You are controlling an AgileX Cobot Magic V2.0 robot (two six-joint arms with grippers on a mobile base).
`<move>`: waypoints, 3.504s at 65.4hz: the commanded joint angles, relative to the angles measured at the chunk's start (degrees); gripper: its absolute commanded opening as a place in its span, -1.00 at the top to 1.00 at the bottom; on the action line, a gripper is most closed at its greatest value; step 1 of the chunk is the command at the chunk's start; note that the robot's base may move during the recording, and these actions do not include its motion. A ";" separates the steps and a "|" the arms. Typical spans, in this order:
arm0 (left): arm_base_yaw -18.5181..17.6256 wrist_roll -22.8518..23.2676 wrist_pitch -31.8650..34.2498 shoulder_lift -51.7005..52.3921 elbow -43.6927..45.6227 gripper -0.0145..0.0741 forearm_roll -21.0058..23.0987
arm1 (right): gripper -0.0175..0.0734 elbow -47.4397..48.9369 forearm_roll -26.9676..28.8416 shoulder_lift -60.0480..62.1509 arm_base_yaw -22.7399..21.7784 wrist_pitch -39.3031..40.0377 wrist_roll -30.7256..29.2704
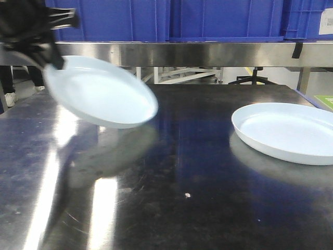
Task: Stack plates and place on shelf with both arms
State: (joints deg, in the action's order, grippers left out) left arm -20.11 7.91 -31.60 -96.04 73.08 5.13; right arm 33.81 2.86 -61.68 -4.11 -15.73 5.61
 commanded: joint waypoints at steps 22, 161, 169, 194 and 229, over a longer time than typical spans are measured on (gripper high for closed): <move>-10.65 0.48 9.46 -5.15 2.05 0.44 2.46 | -0.52 2.12 -0.19 0.75 0.03 3.50 -0.01; 13.56 0.92 21.66 42.38 -42.82 0.46 -7.94 | -0.52 2.12 -0.19 0.75 0.03 2.99 -0.01; 13.56 0.92 21.66 42.38 -42.82 0.46 -7.94 | -0.52 2.12 -0.19 0.75 0.03 2.87 -0.01; 13.56 0.92 21.71 42.28 -42.82 0.46 -7.94 | -0.02 2.12 -0.19 0.75 0.03 1.81 -0.01; 13.56 0.92 21.71 42.28 -42.82 0.46 -7.94 | -0.48 2.12 -0.19 0.75 0.10 -0.47 -0.01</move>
State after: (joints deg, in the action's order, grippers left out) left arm -6.67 8.29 -14.44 -54.47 28.75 -2.72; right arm 33.81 2.86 -61.68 -4.11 -18.90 5.61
